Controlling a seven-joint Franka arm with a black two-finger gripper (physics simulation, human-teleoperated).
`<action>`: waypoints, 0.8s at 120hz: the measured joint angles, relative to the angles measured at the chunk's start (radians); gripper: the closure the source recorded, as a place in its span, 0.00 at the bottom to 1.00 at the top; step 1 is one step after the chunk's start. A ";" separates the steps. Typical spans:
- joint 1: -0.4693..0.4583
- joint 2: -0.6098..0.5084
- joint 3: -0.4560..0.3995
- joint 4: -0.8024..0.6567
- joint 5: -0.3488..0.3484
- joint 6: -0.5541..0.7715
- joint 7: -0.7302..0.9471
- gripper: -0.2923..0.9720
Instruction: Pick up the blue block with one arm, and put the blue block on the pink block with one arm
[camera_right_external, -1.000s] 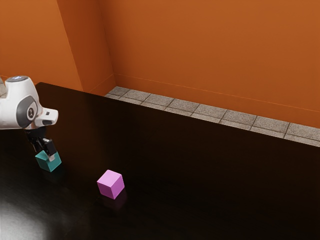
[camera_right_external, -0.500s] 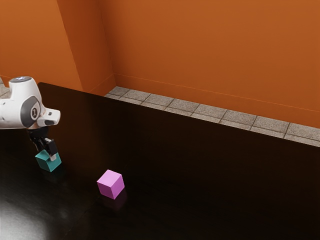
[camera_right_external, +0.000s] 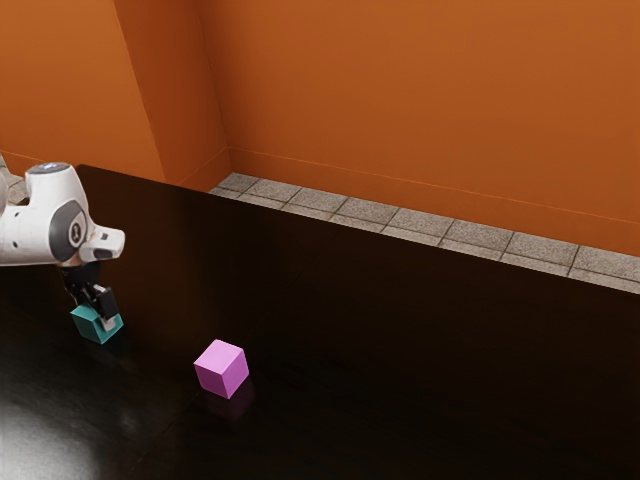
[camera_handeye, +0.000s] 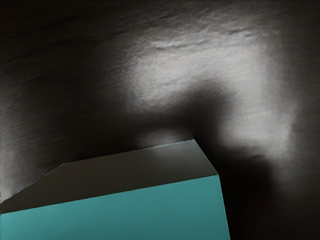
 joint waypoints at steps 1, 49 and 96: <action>0.000 0.000 0.000 0.000 -0.001 0.000 0.000 0.24; 0.001 0.006 0.000 0.001 -0.027 0.001 0.007 0.43; -0.007 -0.028 -0.001 0.002 -0.041 -0.004 -0.003 0.45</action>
